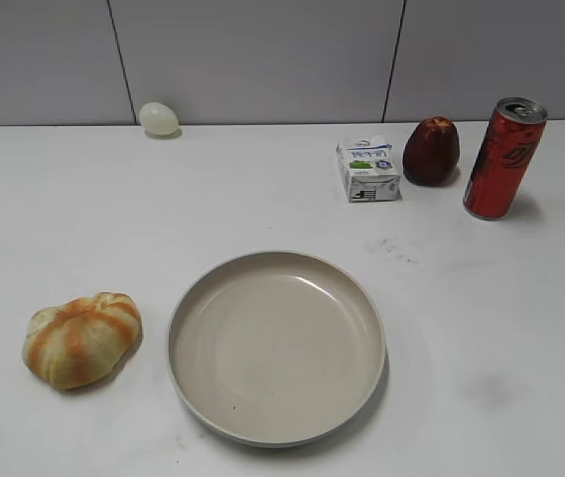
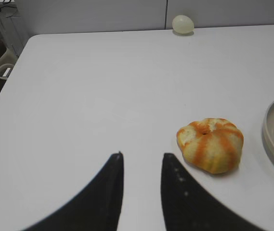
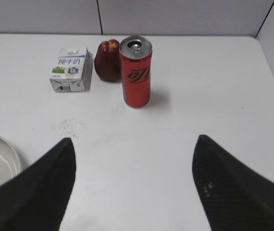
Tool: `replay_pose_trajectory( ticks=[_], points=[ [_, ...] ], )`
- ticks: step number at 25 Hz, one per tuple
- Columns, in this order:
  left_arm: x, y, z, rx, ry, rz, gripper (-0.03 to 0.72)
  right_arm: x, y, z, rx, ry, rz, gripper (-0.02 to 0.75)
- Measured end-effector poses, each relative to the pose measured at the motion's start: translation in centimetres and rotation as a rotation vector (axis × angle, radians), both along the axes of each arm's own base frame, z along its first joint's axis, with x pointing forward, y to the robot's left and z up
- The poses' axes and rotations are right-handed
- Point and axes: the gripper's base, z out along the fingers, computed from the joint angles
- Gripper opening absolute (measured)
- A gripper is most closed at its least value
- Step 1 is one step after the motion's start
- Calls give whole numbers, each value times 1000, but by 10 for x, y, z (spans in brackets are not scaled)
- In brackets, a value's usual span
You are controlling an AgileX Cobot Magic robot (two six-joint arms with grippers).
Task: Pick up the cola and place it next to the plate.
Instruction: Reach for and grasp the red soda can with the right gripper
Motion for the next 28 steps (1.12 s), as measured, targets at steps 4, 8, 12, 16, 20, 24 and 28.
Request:
replay_pose_trajectory(
  ticks=[4,8,12,16,20,24,28],
  points=[
    [0,0,0,0,0,0,218,56,4,4,9,189,7,627],
    [0,0,0,0,0,0,218,114,8,-4,17,382,15,627],
    [0,0,0,0,0,0,218,174,12,-9,12,484,22,628],
    [0,0,0,0,0,0,218,220,14,-13,9,514,29,628],
    [0,0,0,0,0,0,218,256,16,-19,2,532,39,628],
    [0,0,0,0,0,0,218,279,17,-37,-3,556,43,628],
    [0,0,0,0,0,0,218,291,17,-60,-14,603,40,628]
  ],
)
